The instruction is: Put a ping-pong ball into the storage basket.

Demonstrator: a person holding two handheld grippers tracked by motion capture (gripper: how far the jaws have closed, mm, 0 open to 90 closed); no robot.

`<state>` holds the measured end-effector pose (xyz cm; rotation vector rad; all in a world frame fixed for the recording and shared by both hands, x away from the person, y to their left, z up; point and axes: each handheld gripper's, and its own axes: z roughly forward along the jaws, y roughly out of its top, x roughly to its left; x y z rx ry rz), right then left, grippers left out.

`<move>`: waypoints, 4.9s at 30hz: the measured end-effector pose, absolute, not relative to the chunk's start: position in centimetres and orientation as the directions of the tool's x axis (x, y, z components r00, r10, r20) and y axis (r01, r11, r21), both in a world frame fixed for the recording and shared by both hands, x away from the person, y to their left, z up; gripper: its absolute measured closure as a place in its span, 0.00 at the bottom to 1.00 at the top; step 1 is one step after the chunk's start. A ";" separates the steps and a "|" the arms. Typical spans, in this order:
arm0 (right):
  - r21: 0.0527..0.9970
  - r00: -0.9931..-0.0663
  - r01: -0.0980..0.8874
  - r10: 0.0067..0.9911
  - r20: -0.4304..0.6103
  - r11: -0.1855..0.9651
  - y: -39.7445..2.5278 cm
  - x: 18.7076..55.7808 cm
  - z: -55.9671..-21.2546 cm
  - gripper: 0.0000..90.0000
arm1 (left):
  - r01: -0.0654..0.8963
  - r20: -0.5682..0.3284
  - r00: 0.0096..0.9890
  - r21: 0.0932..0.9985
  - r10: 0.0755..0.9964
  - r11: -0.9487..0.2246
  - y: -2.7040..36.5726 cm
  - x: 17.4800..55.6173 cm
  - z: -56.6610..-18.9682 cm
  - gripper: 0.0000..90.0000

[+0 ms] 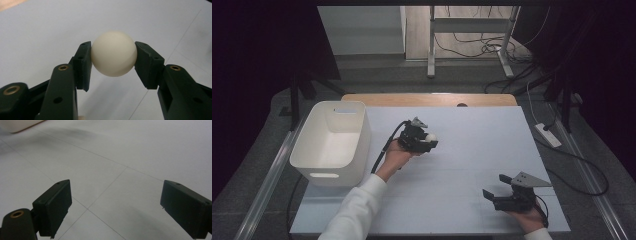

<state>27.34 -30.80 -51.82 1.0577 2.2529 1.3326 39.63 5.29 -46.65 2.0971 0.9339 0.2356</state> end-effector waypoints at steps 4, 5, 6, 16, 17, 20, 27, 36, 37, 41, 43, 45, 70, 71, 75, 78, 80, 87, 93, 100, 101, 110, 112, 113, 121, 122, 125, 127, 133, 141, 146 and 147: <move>0.851 -0.676 0.435 0.731 0.094 0.294 -30.8 27.3 -51.8 0.11 | 0.521 -0.137 0.713 0.759 0.688 -0.390 5.4 39.2 -46.2 0.57; 0.851 -0.676 0.435 0.731 0.094 0.294 -30.8 27.3 -51.8 0.11 | 0.516 -0.136 0.716 0.763 0.685 -0.388 5.5 39.0 -46.0 0.57; 0.851 -0.676 0.435 0.731 0.093 0.294 -30.7 27.3 -51.8 0.11 | 0.514 -0.136 0.717 0.766 0.684 -0.386 5.5 38.9 -45.9 0.57; 0.853 -0.676 0.433 0.731 0.094 0.291 -30.8 27.4 -51.8 0.11 | 0.493 -0.131 0.725 0.785 0.677 -0.376 6.1 38.0 -44.8 0.57; 0.853 -0.676 0.433 0.731 0.094 0.291 -30.8 27.4 -51.8 0.11 | 0.493 -0.131 0.725 0.785 0.677 -0.376 6.1 38.0 -44.8 0.57; 0.855 -0.676 0.432 0.731 0.095 0.288 -30.8 27.4 -51.7 0.11 | 0.487 -0.129 0.726 0.790 0.676 -0.372 6.2 37.7 -44.5 0.57; 0.855 -0.676 0.432 0.731 0.096 0.288 -30.8 27.4 -51.7 0.11 | 0.477 -0.127 0.727 0.800 0.675 -0.363 6.5 37.4 -44.0 0.57; 0.854 -0.675 0.432 0.732 0.094 0.289 -30.8 27.4 -51.7 0.11 | 0.469 -0.125 0.728 0.807 0.674 -0.358 7.1 37.0 -43.5 0.56; 0.854 -0.675 0.432 0.732 0.094 0.289 -30.8 27.4 -51.7 0.11 | 0.468 -0.122 0.728 0.808 0.674 -0.359 7.1 37.0 -43.5 0.56; 0.854 -0.675 0.432 0.732 0.094 0.289 -30.8 27.4 -51.7 0.11 | 0.468 -0.120 0.727 0.808 0.676 -0.359 7.3 36.8 -43.3 0.56; 0.854 -0.675 0.433 0.732 0.095 0.289 -30.8 27.4 -51.7 0.11 | 0.466 -0.121 0.726 0.810 0.677 -0.356 7.4 36.8 -43.2 0.56; 0.854 -0.675 0.432 0.732 0.094 0.289 -30.8 27.4 -51.7 0.11 | 0.462 -0.119 0.728 0.813 0.676 -0.355 7.6 36.7 -43.0 0.56; 0.852 -0.676 0.434 0.731 0.092 0.293 -30.8 27.4 -51.8 0.11 | 0.402 -0.097 0.737 0.858 0.668 -0.319 8.5 34.9 -40.8 0.57; 0.852 -0.676 0.434 0.732 0.092 0.293 -30.8 27.4 -51.8 0.11 | 0.400 -0.096 0.737 0.860 0.669 -0.317 8.6 34.9 -40.7 0.57; 0.852 -0.676 0.433 0.732 0.091 0.294 -30.8 27.4 -51.8 0.11 | 0.391 -0.091 0.733 0.867 0.674 -0.309 9.1 34.6 -40.1 0.56; 0.852 -0.676 0.433 0.732 0.090 0.295 -30.8 27.4 -51.8 0.11 | 0.386 -0.083 0.731 0.869 0.678 -0.310 9.5 34.4 -39.7 0.56; 0.852 -0.675 0.433 0.732 0.091 0.294 -30.8 27.4 -51.8 0.11 | 0.384 -0.081 0.728 0.871 0.680 -0.308 9.7 34.4 -39.6 0.56; 0.852 -0.675 0.433 0.733 0.090 0.294 -30.8 27.4 -51.8 0.11 | 0.381 -0.074 0.723 0.872 0.687 -0.306 10.3 34.1 -39.3 0.57; 0.853 -0.674 0.432 0.733 0.091 0.291 -30.8 27.3 -51.8 0.11 | 0.380 -0.070 0.715 0.875 0.696 -0.302 11.0 34.0 -39.1 0.56; 0.854 -0.673 0.432 0.734 0.090 0.291 -30.8 27.3 -51.7 0.11 | 0.381 -0.067 0.706 0.875 0.705 -0.299 11.3 33.9 -39.0 0.56; 0.854 -0.673 0.432 0.734 0.090 0.291 -30.8 27.3 -51.7 0.11 | 0.381 -0.065 0.706 0.875 0.705 -0.300 11.4 33.9 -39.0 0.56; 0.854 -0.673 0.432 0.734 0.089 0.292 -30.8 27.3 -51.7 0.11 | 0.388 -0.066 0.694 0.873 0.717 -0.295 12.2 33.9 -38.8 0.56; 0.854 -0.673 0.432 0.735 0.090 0.291 -30.8 27.3 -51.7 0.11 | 0.389 -0.064 0.690 0.873 0.721 -0.295 12.4 33.8 -38.8 0.56; 0.854 -0.672 0.432 0.735 0.090 0.291 -30.8 27.4 -51.7 0.11 | 0.389 -0.062 0.688 0.873 0.723 -0.295 12.5 33.8 -38.7 0.56; 0.852 -0.669 0.435 0.738 0.091 0.290 -30.8 27.4 -51.8 0.12 | 0.399 -0.065 0.665 0.873 0.744 -0.280 13.6 33.9 -38.8 0.56; 0.853 -0.669 0.435 0.738 0.091 0.290 -30.8 27.4 -51.7 0.12 | 0.399 -0.064 0.663 0.873 0.746 -0.280 13.8 33.9 -38.8 0.56; 0.853 -0.669 0.436 0.738 0.092 0.289 -30.9 27.4 -51.8 0.12 | 0.402 -0.065 0.657 0.873 0.751 -0.276 14.1 33.9 -38.8 0.56; 0.853 -0.669 0.435 0.737 0.092 0.288 -30.9 27.4 -51.7 0.12 | 0.403 -0.065 0.654 0.873 0.754 -0.275 14.4 33.9 -38.8 0.56; 0.854 -0.669 0.434 0.737 0.092 0.287 -30.9 27.4 -51.7 0.12 | 0.409 -0.067 0.640 0.873 0.766 -0.266 15.1 33.9 -38.8 0.56; 0.854 -0.668 0.435 0.739 0.093 0.286 -30.9 27.4 -51.7 0.12 | 0.413 -0.073 0.625 0.876 0.778 -0.249 16.0 33.7 -38.7 0.56; 0.853 -0.667 0.436 0.739 0.093 0.286 -30.9 27.4 -51.7 0.12 | 0.415 -0.076 0.610 0.878 0.789 -0.237 16.8 33.6 -38.6 0.56; 0.853 -0.667 0.436 0.739 0.093 0.286 -30.9 27.4 -51.7 0.12 | 0.415 -0.076 0.610 0.878 0.789 -0.237 16.8 33.6 -38.6 0.56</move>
